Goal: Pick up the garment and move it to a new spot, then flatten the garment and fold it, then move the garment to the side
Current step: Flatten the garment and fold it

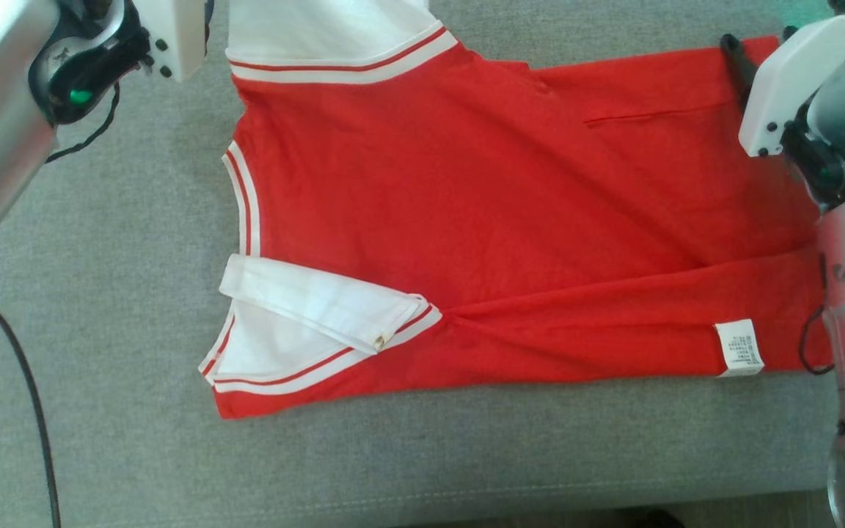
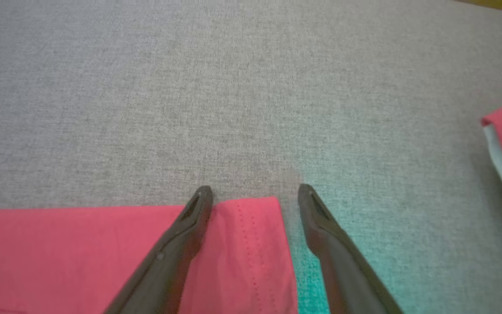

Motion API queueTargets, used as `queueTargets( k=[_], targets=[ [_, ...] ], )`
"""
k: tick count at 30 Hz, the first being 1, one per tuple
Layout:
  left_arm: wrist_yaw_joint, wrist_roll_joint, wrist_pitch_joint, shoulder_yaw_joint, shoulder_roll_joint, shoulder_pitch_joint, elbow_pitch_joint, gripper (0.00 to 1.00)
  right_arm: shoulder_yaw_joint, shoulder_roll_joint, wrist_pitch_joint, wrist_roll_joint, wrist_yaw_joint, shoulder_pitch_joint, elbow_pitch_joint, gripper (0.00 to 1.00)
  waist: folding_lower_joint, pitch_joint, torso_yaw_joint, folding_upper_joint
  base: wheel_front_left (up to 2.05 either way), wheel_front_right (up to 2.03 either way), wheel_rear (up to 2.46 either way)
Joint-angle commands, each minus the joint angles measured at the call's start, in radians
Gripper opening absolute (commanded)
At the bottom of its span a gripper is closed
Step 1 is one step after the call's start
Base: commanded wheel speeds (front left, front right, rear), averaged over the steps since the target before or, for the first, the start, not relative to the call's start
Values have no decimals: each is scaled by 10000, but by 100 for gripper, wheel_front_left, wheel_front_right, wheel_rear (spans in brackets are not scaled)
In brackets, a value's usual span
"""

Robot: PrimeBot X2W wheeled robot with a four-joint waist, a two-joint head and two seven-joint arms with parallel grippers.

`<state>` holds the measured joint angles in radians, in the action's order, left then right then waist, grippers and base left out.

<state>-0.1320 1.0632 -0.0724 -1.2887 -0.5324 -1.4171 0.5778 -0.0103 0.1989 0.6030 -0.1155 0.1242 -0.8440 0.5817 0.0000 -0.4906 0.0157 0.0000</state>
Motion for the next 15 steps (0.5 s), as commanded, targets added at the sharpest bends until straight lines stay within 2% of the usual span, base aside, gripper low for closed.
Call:
queueTargets(
  k=[1,3,4,6,8,11,12,15],
  targets=[
    [14,64,83,358,-403,-561,-106,0,-207,15,3,-110,65,-203,-162,100,0,22,5,0,0,0,0],
    [14,107,98,336,-409,-534,-92,0,-289,58,42,-182,65,-249,-14,100,0,40,13,0,0,0,0],
    [14,119,93,324,-413,-527,-84,0,-318,69,71,-206,65,-265,38,92,0,44,19,0,0,0,0],
    [14,136,76,300,-429,-528,-65,0,-377,71,155,-263,65,-303,125,72,0,43,43,0,0,0,0],
    [14,147,39,277,-437,-534,-54,0,-433,65,209,-314,65,-326,146,46,0,38,70,0,0,0,0],
    [14,181,10,249,-415,-540,-49,0,-443,53,287,-418,65,-333,176,25,0,39,93,0,0,0,0],
    [14,200,4,241,-408,-542,-46,0,-439,60,282,-447,65,-337,183,0,0,38,96,0,0,0,0],
    [14,228,2,226,-402,-544,-21,0,-426,66,297,-485,65,-339,208,0,0,36,98,0,0,0,0]
  ],
)
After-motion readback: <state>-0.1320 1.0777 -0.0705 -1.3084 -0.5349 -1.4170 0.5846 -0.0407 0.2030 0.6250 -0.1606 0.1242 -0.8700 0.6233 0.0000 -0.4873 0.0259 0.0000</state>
